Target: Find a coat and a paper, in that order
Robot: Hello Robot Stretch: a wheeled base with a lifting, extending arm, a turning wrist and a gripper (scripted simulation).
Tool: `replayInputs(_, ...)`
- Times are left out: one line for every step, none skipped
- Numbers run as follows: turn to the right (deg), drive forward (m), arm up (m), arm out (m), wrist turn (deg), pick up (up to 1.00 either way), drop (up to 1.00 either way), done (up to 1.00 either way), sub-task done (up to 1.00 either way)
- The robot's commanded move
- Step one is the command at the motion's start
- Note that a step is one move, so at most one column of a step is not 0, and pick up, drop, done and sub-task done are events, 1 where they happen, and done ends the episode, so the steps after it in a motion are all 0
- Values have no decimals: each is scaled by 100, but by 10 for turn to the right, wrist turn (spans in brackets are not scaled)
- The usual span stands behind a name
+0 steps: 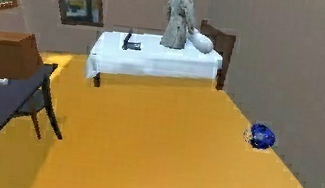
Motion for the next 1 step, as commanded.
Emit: replayInputs(0,100,0,0,0,0,0,0,0)
